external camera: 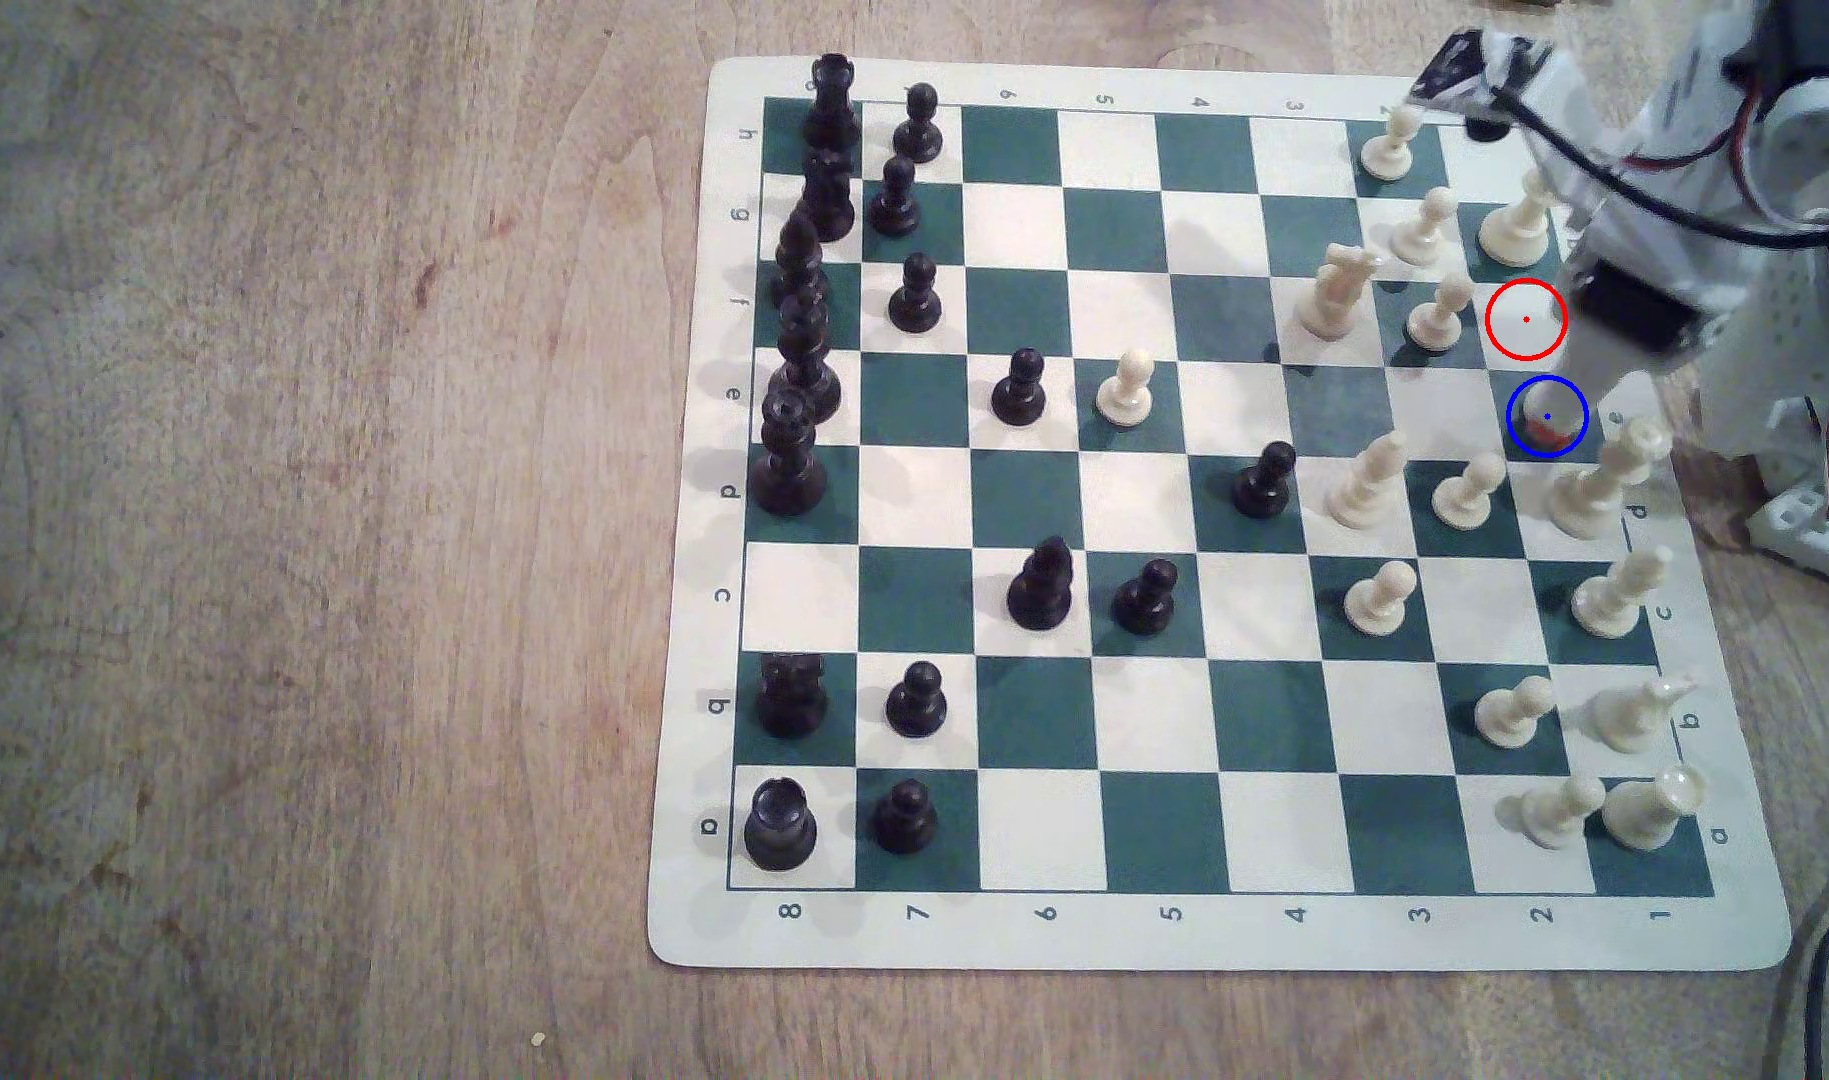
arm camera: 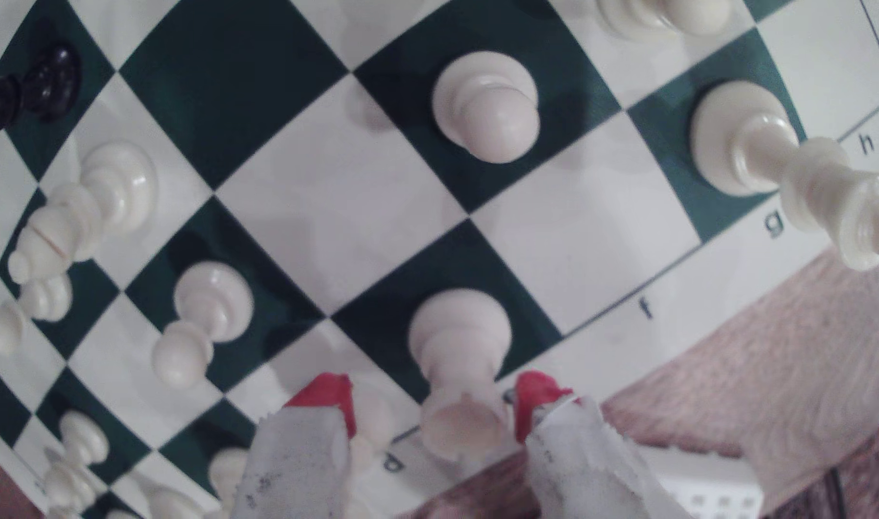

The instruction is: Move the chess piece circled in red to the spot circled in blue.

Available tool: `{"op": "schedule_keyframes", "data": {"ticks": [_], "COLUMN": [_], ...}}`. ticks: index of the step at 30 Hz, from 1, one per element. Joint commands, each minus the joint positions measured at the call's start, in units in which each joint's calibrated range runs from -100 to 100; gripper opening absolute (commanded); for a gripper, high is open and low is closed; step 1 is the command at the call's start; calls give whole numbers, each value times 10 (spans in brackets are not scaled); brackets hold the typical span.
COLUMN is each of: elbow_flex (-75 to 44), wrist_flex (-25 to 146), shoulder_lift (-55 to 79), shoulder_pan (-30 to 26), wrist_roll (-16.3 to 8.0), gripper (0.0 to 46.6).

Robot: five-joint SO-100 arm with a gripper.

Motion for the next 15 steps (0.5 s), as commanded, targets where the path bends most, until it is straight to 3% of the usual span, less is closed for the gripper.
{"op": "schedule_keyframes", "data": {"ticks": [1, 15], "elbow_flex": [-11, -93], "wrist_flex": [13, 110], "shoulder_lift": [-27, -124], "shoulder_pan": [6, 19], "wrist_roll": [5, 5], "gripper": [164, 176]}}
